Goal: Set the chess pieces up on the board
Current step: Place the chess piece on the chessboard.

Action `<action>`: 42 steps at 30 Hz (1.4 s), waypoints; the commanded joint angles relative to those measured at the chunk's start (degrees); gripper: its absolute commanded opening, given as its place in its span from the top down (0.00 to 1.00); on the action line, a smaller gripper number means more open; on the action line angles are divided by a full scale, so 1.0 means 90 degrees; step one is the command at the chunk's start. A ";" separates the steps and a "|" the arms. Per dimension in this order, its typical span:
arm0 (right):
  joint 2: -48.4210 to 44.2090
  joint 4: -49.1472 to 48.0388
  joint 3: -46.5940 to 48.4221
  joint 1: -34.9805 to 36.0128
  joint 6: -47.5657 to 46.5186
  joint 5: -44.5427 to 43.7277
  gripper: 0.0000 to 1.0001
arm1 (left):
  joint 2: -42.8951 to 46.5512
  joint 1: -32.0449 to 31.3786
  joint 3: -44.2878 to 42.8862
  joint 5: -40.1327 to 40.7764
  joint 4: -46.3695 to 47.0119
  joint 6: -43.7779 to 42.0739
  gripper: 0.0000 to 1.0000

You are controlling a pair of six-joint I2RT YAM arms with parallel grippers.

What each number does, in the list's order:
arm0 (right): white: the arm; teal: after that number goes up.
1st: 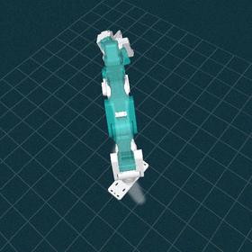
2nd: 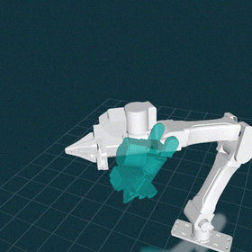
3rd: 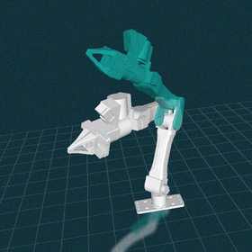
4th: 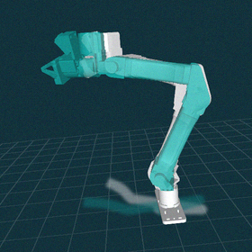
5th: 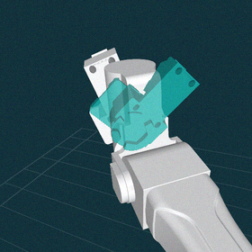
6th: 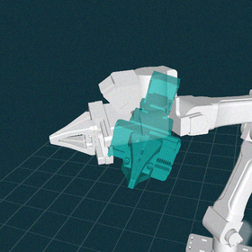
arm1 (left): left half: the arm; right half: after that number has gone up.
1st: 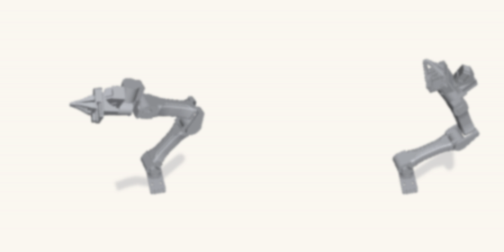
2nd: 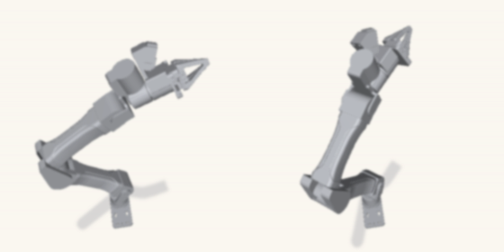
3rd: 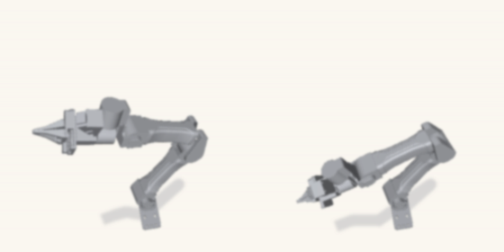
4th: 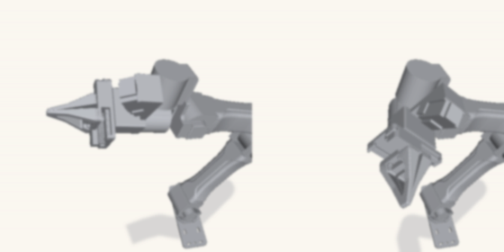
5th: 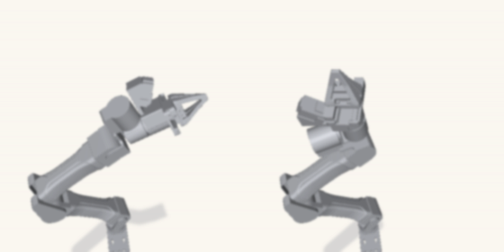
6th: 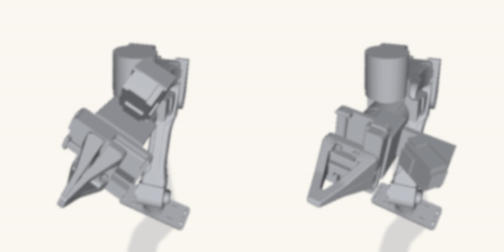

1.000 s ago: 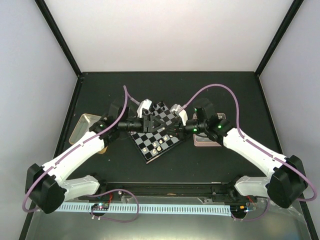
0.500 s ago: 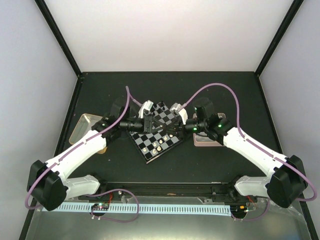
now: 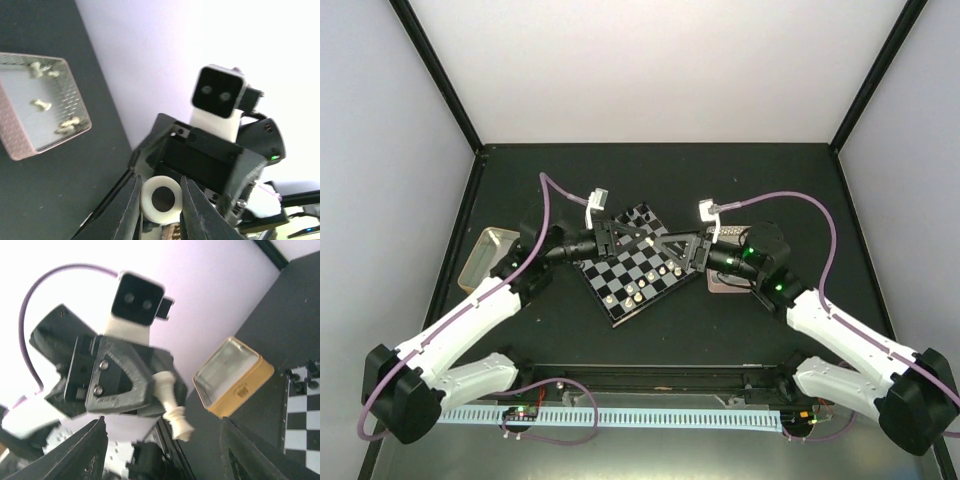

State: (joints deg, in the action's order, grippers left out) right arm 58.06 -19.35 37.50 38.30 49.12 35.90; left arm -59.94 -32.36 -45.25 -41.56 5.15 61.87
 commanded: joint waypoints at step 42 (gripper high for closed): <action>0.0327 0.0191 0.0565 0.0333 0.2048 -0.0846 0.99 | 0.0555 0.0110 0.0878 0.0728 0.1394 0.1832 0.55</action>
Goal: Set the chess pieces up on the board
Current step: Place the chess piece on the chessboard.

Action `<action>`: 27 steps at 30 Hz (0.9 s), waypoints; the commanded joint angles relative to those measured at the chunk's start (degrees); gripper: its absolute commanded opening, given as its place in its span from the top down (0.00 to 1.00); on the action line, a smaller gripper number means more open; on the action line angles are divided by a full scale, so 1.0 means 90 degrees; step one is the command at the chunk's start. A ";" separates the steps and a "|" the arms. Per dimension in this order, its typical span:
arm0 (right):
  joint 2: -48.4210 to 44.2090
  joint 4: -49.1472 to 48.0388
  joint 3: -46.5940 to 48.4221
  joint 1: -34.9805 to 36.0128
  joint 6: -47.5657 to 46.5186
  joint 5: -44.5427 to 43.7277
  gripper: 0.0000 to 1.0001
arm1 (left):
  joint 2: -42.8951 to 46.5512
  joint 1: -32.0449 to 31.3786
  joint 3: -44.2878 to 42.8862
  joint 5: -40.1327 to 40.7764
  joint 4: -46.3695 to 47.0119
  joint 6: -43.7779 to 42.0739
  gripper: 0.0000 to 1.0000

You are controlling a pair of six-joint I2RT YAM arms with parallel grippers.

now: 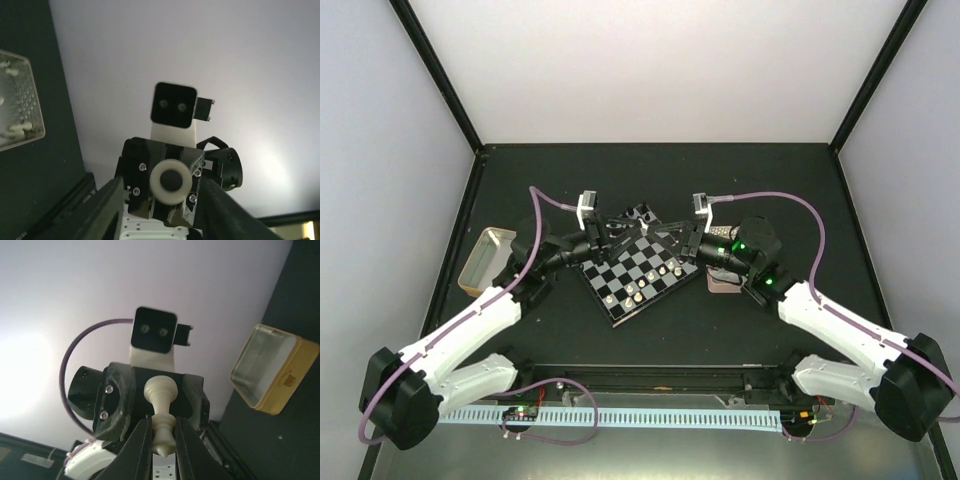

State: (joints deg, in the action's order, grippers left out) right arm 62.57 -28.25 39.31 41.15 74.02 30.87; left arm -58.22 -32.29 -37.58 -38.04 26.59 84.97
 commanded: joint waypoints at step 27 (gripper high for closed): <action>0.3149 0.9220 0.3497 0.1024 -0.5229 -0.3638 0.99 | 0.2501 0.0385 -0.0377 0.5569 -0.6131 -0.5346 0.25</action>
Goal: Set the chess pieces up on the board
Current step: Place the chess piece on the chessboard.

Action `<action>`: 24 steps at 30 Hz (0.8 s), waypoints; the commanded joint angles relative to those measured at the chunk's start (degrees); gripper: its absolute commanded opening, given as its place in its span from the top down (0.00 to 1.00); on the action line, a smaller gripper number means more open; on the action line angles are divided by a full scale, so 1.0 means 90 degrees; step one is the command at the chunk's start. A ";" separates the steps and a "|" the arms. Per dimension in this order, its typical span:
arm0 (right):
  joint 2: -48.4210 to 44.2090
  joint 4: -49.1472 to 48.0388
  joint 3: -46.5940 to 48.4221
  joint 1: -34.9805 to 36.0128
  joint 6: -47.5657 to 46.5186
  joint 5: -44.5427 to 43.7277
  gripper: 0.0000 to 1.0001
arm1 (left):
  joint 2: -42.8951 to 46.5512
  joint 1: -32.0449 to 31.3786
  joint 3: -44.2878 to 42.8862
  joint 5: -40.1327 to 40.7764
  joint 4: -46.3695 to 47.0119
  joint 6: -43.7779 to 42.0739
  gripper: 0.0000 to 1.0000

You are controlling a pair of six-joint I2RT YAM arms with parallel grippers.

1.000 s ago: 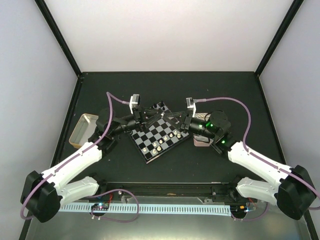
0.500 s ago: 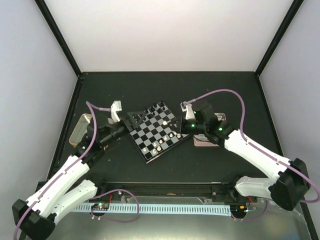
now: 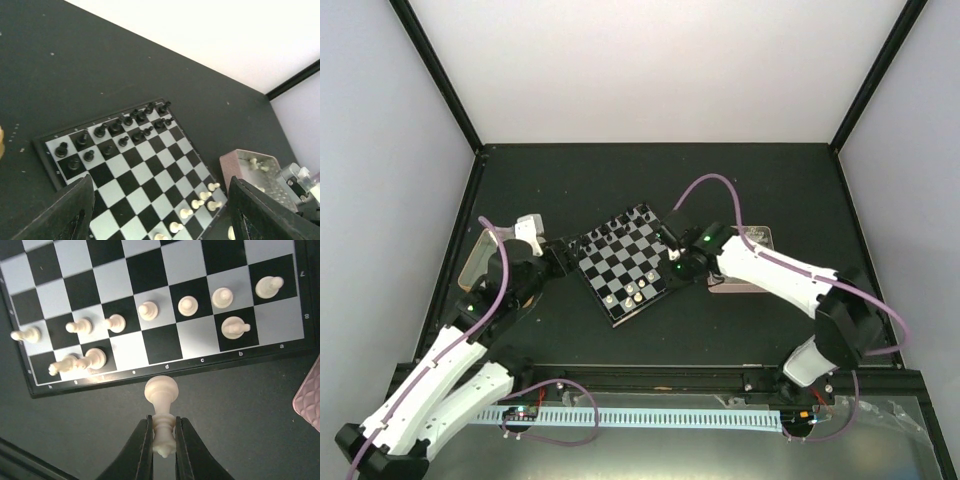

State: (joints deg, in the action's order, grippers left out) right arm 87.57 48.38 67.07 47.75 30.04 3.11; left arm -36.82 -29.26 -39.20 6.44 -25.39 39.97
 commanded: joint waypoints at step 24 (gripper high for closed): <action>0.2370 0.1118 0.1917 0.0925 -0.0526 -0.0609 0.90 | 0.0369 0.0058 -0.0138 0.0861 -0.0455 -0.0426 0.23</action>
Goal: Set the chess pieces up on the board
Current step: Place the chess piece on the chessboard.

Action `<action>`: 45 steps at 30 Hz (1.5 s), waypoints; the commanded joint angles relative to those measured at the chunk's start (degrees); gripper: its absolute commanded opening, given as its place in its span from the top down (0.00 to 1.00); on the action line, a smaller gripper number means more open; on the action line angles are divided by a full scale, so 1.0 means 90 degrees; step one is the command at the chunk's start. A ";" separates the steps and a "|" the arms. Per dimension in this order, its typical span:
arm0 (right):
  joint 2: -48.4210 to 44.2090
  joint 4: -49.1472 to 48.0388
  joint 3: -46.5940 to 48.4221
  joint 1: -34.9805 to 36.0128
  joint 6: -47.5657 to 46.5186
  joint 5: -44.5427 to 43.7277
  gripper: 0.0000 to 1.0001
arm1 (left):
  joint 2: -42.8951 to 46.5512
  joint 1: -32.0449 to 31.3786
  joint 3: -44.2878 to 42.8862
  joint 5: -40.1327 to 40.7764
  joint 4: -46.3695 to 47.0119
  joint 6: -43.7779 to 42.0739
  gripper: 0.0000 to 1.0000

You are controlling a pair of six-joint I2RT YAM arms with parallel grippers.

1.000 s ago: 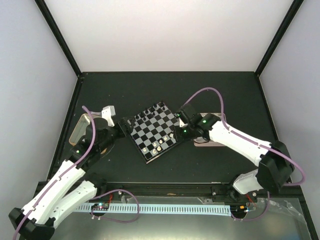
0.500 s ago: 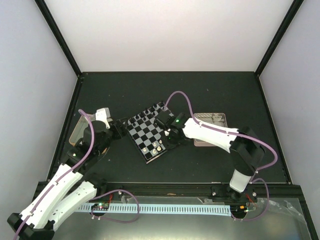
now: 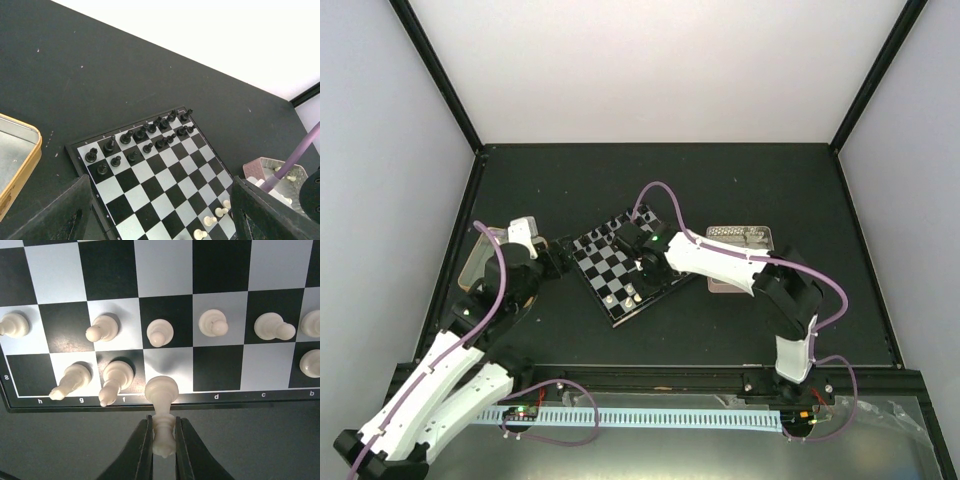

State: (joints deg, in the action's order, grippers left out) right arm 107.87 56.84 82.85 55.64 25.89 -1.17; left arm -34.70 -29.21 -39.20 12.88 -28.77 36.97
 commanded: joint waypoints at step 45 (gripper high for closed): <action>-0.1725 -0.0767 -0.0631 -0.0285 0.0487 -0.0723 0.55 | 0.0027 0.0062 -0.0554 -0.0133 -0.0423 -0.0153 0.21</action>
State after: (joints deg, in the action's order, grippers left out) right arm 100.97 53.84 80.71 55.24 27.83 -4.43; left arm -34.24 -29.19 -40.40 12.80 -30.68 36.58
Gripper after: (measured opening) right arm 0.440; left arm 0.785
